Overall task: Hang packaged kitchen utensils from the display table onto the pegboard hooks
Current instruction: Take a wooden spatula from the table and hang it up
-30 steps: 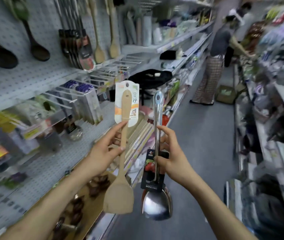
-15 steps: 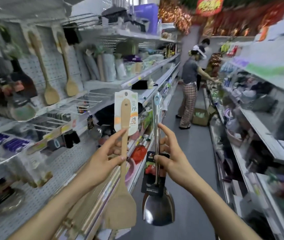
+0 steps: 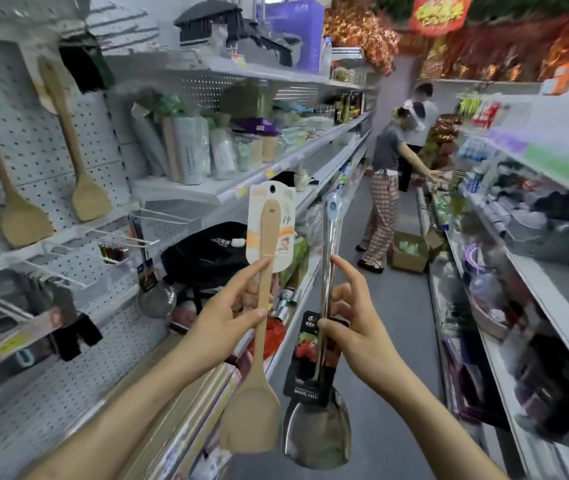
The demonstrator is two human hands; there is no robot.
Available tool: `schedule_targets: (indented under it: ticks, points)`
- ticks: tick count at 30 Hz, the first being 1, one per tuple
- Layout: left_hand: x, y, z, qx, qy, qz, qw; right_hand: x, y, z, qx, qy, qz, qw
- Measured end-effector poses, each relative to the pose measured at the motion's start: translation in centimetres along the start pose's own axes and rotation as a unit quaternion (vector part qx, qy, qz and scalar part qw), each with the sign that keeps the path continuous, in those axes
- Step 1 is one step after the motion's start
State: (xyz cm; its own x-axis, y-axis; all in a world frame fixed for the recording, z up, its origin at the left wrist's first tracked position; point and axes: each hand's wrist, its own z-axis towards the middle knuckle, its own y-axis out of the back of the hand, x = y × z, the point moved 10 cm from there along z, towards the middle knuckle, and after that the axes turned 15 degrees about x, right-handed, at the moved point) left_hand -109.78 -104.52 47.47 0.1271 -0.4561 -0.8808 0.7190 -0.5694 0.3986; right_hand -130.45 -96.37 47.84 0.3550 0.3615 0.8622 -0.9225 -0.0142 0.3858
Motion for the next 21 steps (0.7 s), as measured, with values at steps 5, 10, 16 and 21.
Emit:
schedule_targets:
  ticks: [5,10,16,21]
  points:
    - [2.0,2.9,2.9,-0.065,0.030,0.018,0.997,-2.5,0.0,7.1,0.071,0.033,0.035,0.996]
    - [1.7,8.1,1.5,-0.179,0.073,0.056,0.980,-2.2,-3.0,14.8,0.182,0.105,0.072,0.975]
    - [-1.5,13.9,-6.4,-0.308,0.128,0.125,0.935,2.9,-11.5,22.1,0.304,0.204,0.133,0.921]
    - [-5.5,17.5,-14.6,-0.386,0.165,0.162,0.893,8.9,-19.5,23.7,0.370,0.268,0.152,0.877]
